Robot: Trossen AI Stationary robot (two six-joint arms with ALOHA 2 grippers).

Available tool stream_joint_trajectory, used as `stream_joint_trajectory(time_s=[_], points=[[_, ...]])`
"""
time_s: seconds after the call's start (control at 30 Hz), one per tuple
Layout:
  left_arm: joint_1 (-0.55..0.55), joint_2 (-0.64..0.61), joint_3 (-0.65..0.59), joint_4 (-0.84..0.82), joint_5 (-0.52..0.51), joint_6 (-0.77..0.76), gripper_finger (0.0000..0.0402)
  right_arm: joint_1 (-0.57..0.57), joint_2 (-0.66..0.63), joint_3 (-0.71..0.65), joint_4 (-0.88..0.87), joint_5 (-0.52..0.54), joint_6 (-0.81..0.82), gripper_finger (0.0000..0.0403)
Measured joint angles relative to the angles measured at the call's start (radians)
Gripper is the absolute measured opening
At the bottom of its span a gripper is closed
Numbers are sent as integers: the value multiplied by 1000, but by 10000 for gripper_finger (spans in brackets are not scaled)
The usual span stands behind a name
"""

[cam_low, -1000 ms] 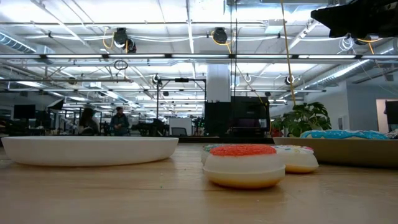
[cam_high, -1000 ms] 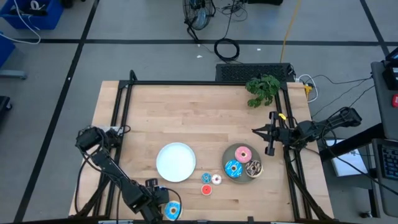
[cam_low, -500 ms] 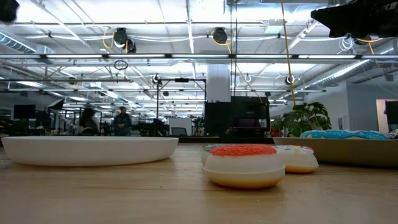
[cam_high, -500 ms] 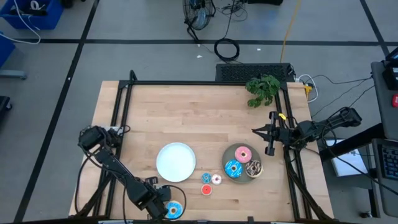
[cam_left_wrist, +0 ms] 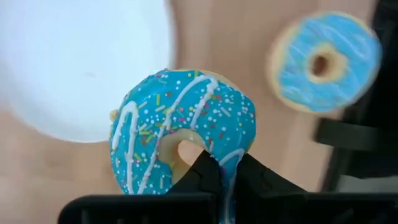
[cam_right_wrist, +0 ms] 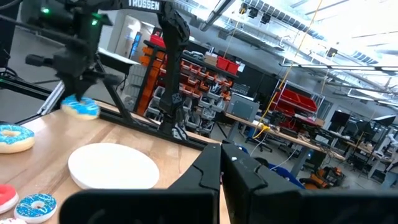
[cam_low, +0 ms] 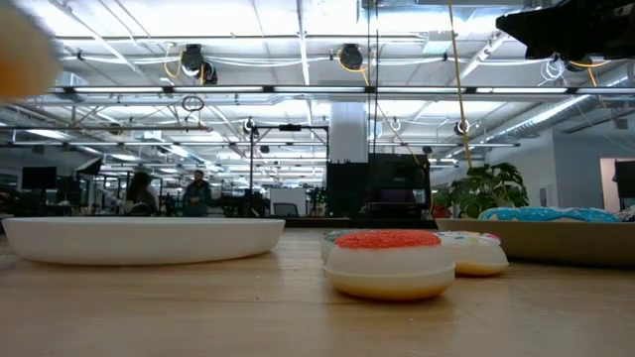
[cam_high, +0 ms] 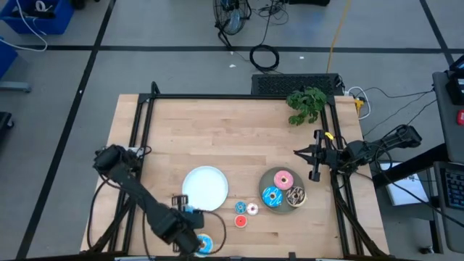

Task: Pick & Place donuts
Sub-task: Put the large blue donut on the white plate

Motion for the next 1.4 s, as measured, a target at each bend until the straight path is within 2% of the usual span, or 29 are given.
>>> stream_joint_trajectory(time_s=[0.2, 0.37, 0.5, 0.63, 0.87, 1.17, 1.4], points=[[118, -1, 100, -109, -99, 213, 14, 0, 0, 0, 10, 0, 0, 0], [233, -2, 121, -108, -114, 375, 19, 0, 0, 0, 3, 0, -8, 0], [279, -2, 122, -97, -112, 479, 13, 0, 0, 0, -9, 0, -8, 0], [312, -25, 123, -80, -62, 489, 13, 0, 0, 0, -9, 0, -8, 0], [296, -77, 122, -95, -66, 501, 16, 0, 0, 0, -4, 0, -8, 0], [290, -230, 119, -140, -205, 431, 15, 0, 0, 0, -2, 0, 19, 0], [327, -253, 38, -126, -226, 466, 13, 0, 0, 0, -2, 0, 32, 0]])
